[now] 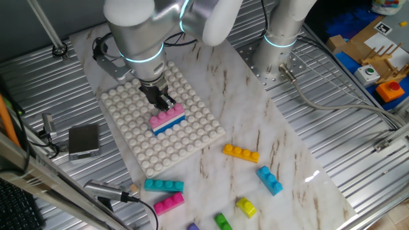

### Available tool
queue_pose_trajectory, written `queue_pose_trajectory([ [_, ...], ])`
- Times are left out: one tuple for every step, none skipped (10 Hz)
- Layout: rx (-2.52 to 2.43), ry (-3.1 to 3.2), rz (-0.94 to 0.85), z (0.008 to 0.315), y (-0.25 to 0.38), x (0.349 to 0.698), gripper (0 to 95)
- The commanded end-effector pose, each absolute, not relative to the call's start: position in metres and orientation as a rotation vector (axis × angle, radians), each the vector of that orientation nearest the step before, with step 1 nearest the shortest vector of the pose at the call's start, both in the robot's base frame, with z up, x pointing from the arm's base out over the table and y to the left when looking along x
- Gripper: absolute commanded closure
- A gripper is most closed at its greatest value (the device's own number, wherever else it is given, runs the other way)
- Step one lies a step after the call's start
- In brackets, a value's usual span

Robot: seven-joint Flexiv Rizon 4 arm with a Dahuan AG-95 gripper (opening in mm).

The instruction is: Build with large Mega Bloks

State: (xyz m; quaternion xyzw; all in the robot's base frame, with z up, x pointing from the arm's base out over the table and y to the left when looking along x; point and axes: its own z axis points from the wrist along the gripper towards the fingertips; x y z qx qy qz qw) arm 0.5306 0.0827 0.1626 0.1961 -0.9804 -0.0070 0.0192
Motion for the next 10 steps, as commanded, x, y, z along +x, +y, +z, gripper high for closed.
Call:
queue_pose_trajectory([
  [0.644, -3.045, -0.041, 0.165, 0.058, 0.548, 95.0],
  [0.693, -3.020, -0.042, 0.171, 0.029, 0.573, 95.0],
  [0.701, -3.018, -0.043, 0.172, 0.019, 0.580, 95.0],
  [0.721, -3.014, -0.043, 0.174, -0.011, 0.602, 95.0],
  [0.744, -3.009, -0.045, 0.174, -0.020, 0.607, 95.0],
  [0.737, -3.013, -0.045, 0.174, -0.025, 0.606, 95.0],
  [0.735, -3.010, -0.039, 0.172, -0.027, 0.605, 95.0],
  [0.767, -3.006, -0.068, 0.171, -0.026, 0.604, 95.0],
  [0.763, -2.998, -0.059, 0.171, -0.026, 0.604, 95.0],
  [0.731, -2.988, -0.041, 0.171, -0.026, 0.604, 95.0],
])
